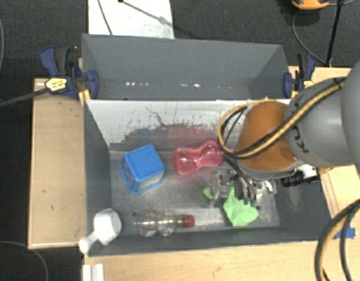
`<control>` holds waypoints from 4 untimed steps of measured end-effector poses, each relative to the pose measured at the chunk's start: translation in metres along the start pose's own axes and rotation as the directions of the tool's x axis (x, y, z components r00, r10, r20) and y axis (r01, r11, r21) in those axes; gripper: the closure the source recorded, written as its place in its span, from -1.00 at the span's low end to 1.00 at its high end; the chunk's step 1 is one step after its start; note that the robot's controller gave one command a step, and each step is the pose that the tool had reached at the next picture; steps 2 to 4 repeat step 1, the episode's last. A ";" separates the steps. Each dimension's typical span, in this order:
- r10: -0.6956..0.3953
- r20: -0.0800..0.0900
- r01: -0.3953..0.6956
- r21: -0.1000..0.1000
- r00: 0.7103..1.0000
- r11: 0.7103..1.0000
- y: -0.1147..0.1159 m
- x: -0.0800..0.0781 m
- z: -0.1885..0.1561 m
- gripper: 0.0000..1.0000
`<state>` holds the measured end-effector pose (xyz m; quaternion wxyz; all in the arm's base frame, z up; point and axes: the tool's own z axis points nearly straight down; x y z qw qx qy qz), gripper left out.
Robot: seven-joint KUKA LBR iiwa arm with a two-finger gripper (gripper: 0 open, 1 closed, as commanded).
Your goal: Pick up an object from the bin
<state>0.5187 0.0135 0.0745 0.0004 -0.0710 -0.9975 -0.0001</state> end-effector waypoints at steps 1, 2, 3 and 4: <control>0.001 -0.002 -0.001 0.000 1.000 1.000 0.000 0.000 -0.014 1.00; 0.001 -0.002 -0.001 0.000 1.000 1.000 0.000 0.000 -0.014 1.00; 0.001 -0.002 -0.001 0.000 1.000 1.000 0.000 0.000 -0.014 1.00; 0.001 -0.002 -0.001 0.000 1.000 1.000 0.000 0.000 -0.014 1.00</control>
Offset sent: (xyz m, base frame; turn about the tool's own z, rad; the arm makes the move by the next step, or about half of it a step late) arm 0.0001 0.0000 0.0430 0.0000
